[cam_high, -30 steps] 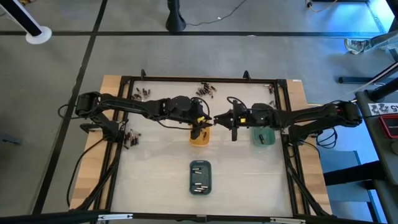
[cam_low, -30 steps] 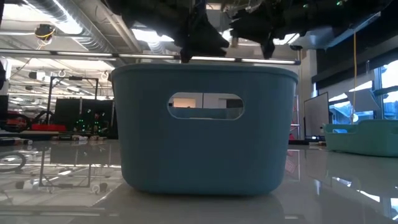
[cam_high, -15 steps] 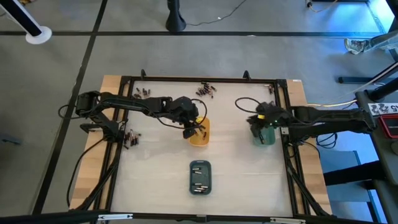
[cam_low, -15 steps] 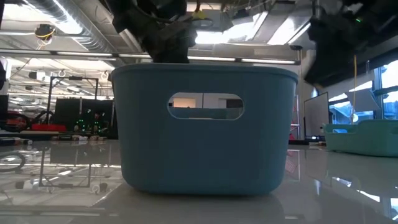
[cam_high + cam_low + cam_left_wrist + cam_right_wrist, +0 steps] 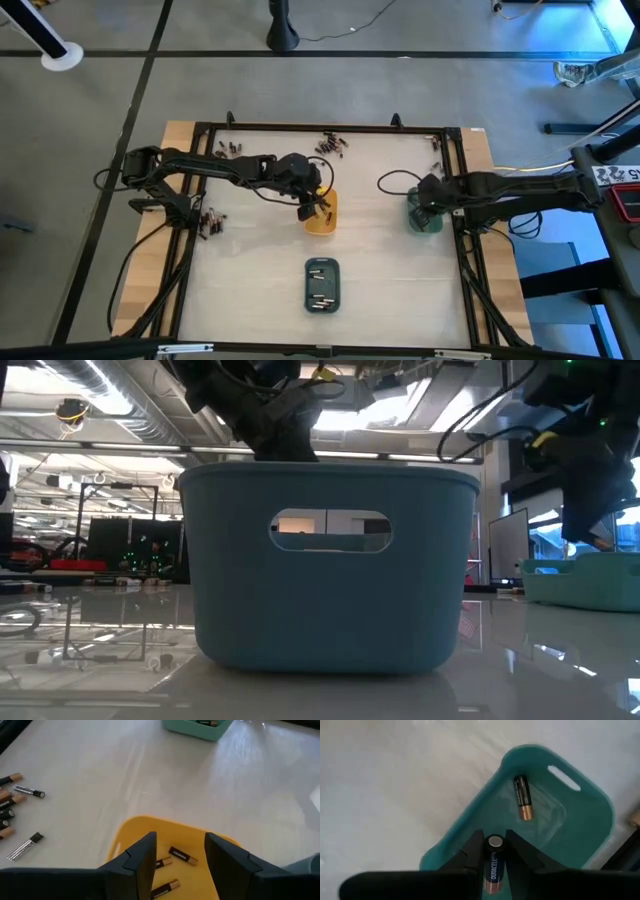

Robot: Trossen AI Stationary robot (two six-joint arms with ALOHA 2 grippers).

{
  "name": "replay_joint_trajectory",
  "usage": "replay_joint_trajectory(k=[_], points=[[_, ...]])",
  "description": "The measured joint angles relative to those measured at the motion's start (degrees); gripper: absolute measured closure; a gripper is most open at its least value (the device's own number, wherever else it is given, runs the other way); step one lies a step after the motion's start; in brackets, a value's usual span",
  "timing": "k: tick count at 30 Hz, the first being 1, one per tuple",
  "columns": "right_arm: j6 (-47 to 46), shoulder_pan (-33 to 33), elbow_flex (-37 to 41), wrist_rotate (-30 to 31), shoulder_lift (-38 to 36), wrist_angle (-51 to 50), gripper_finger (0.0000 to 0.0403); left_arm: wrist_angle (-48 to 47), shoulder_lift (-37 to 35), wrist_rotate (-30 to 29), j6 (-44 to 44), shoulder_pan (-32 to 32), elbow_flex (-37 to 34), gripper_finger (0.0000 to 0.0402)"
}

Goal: Sort batteries
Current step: Put the black battery into the green bin, then put the silver battery into the blue bin

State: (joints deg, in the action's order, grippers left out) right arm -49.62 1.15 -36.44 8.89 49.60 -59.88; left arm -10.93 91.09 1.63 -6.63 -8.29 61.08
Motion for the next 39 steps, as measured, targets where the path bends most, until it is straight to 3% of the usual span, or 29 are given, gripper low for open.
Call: replay_joint_trajectory(k=[9, 20, 27, 33, 39], points=[[-0.1, 0.0, 2.7, -2.1, 6.9, 0.1, 0.0334, -0.6, 0.0, 0.0, -0.4, 0.1, 0.0, 0.0247], [1.3, 0.0, 2.6, -2.0, 7.5, 1.4, 0.0281, -0.6, 0.0, 0.0, -0.4, 0.1, 0.0, 0.0247], [6.2, 0.0, -4.4, 0.9, 7.5, 0.7, 0.0284, -3.0, 0.0, 0.1, -2.3, 0.1, 0.0, 0.0247], [13.6, 0.0, -15.1, 6.4, 7.4, 0.3, 0.0284, -25.1, -3.3, 0.9, -11.4, 0.1, 0.0, 0.0247], [18.4, 0.0, -16.6, 15.7, 7.5, 10.8, 0.0284, -53.5, -5.6, 0.5, -18.8, 1.9, 0.0, 0.0247]])
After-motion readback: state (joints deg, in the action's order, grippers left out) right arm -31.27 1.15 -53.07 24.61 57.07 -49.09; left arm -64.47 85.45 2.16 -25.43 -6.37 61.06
